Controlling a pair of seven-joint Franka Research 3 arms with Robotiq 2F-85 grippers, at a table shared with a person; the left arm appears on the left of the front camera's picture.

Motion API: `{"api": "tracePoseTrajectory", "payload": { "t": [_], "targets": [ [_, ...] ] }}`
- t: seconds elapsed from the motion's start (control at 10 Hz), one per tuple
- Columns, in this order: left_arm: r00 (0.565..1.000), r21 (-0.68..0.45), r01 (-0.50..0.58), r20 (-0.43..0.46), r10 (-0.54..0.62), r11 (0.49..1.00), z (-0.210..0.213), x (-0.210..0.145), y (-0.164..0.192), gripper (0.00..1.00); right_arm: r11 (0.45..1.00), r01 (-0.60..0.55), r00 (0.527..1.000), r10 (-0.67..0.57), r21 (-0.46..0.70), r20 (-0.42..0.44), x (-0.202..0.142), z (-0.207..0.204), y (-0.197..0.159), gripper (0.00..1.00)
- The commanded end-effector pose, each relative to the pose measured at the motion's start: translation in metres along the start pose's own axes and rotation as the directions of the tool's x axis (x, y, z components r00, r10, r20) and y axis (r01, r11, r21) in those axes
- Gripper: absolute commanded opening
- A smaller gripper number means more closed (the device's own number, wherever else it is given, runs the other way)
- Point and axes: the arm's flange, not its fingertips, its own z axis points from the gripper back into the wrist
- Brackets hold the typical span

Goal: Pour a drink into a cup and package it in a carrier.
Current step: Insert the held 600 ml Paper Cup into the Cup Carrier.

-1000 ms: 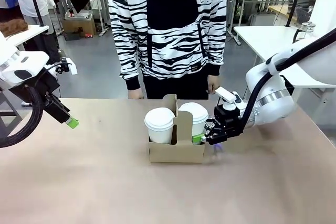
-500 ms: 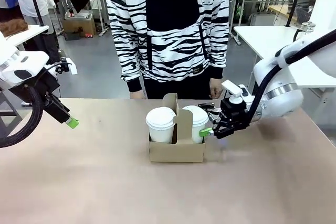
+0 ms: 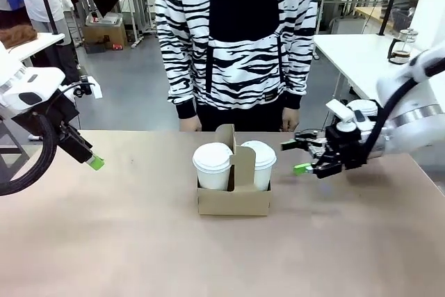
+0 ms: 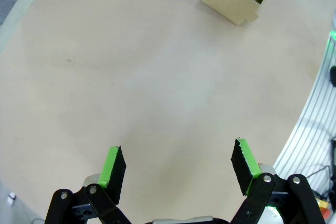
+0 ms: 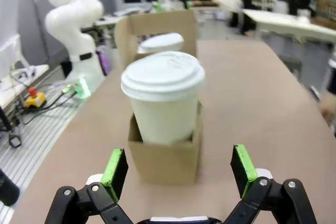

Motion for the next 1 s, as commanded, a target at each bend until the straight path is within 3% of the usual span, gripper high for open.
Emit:
{"api": "tracePoseTrajectory", "payload": {
  "t": [0.0,0.1,0.2,0.5,0.9],
  "targets": [
    [1.0,-0.005,0.003,0.014,-0.003,1.0,-0.001,0.0,0.001,1.0,0.959,0.156,0.981,-0.178,-0.238,-0.072,0.03,0.044,0.034,1.0],
    [1.0,-0.005,0.003,0.014,-0.003,1.0,-0.001,0.0,0.001,1.0,0.919,0.274,0.952,-0.301,-0.282,-0.058,0.039,0.068,0.05,1.0],
    [1.0,-0.005,0.003,0.014,-0.003,1.0,-0.001,0.0,0.001,1.0,0.861,0.326,0.915,-0.391,-0.39,-0.101,0.047,0.089,0.067,1.0],
    [1.0,-0.005,0.003,0.014,-0.003,1.0,-0.001,0.0,0.001,1.0,0.722,0.302,0.863,-0.484,-0.622,-0.144,0.069,0.141,0.114,1.0],
    [1.0,-0.005,0.003,0.014,-0.003,1.0,-0.001,0.0,0.001,1.0,0.678,0.28,0.859,-0.493,-0.68,-0.138,0.056,0.146,0.122,1.0]
  ]
}}
